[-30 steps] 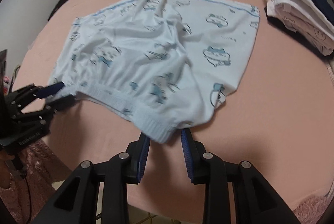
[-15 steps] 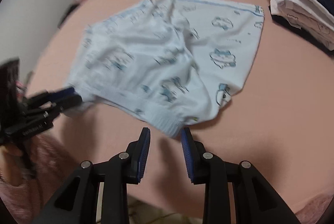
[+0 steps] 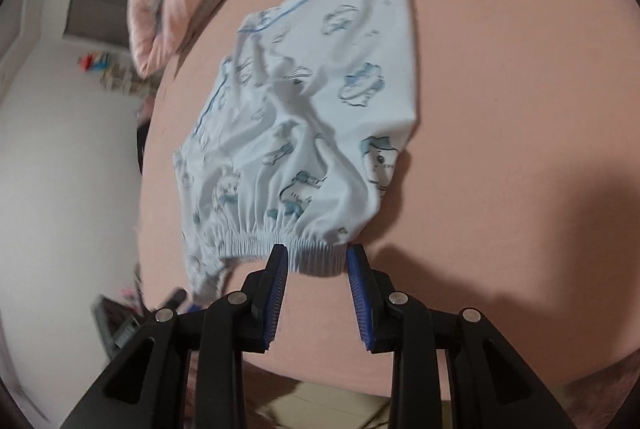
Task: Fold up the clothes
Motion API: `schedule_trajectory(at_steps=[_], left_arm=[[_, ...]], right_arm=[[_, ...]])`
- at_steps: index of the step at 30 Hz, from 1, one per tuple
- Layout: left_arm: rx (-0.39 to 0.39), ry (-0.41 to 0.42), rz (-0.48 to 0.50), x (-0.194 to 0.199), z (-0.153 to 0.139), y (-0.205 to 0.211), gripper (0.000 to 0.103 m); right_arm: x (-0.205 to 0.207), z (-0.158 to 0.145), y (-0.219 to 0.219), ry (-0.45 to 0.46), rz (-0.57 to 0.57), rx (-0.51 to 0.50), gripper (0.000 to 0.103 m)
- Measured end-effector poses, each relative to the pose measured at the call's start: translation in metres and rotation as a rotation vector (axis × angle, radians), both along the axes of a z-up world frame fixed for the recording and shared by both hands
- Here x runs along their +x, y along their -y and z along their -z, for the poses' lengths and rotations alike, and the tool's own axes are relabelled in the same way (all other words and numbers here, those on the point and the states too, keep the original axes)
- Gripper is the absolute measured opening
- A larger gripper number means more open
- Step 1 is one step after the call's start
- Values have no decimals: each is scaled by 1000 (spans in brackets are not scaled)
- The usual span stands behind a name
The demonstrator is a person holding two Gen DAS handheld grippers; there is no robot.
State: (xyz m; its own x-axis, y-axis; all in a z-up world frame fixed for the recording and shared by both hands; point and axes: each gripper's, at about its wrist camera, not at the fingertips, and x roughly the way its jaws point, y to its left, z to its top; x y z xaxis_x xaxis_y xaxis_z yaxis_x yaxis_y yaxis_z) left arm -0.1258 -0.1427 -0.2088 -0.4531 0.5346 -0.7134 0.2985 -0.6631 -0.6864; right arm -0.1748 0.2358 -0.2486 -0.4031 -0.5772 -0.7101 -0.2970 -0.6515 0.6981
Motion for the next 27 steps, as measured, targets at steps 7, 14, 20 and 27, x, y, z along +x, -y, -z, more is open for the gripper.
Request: schedule_trajectory(at_steps=[7,14,20,27], left_arm=[[-72,-4,4,-16,2,-17,39],[-107,13,42,-16,10,-25,23],[-136,-12,67,-11,1,-26,8],[-190,-87,124,3,-35,-24,8]], right_arm=[[-13,2,15,2,-10,105,30],[-20,5,24,6,-38,151,30],[-17,-3,43,-47,-118,257,7],[6,-46,48,-136,-114,297,6]])
